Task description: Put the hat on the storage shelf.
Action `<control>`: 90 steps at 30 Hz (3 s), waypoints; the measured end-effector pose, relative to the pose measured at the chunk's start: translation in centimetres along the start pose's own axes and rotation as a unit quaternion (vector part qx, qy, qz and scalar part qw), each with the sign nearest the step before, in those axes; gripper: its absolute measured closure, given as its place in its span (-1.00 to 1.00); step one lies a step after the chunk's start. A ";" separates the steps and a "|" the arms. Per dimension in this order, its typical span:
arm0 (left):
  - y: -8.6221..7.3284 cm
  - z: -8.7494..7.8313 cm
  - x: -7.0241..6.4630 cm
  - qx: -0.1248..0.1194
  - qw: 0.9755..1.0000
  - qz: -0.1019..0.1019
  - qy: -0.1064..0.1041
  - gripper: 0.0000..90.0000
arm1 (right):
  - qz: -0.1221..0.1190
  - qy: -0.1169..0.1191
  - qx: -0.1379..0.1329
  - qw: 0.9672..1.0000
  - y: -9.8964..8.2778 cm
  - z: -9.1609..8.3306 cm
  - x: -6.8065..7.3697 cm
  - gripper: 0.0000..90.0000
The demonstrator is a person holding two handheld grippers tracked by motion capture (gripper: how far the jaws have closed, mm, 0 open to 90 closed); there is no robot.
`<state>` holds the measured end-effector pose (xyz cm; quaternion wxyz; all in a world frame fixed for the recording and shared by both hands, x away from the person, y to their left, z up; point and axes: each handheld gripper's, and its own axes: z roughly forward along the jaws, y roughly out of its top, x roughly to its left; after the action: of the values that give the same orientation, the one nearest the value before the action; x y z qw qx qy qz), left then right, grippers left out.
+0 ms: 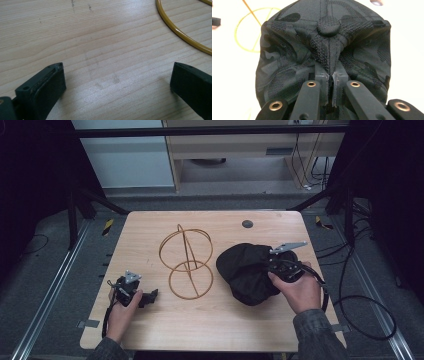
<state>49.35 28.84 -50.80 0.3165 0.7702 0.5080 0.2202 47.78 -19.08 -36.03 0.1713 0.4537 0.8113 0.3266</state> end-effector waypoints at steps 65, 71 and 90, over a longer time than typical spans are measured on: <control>-0.1 -0.2 0.0 0.001 1.000 0.004 -0.002 -1.00 | -0.032 0.033 -0.162 0.986 10.3 -10.2 5.6 0.91; -0.1 -0.2 0.0 0.001 1.000 0.004 -0.002 -1.00 | -0.036 0.039 -0.162 0.985 11.0 -9.8 6.2 0.91; -0.1 -0.2 0.0 0.001 1.000 0.004 -0.002 -1.00 | -0.049 0.060 -0.162 0.984 12.7 -7.8 8.5 0.91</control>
<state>49.14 28.94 -50.78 0.3163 0.7727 0.5047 0.2193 46.69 -10.01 -21.53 0.2095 0.3597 0.7776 0.4712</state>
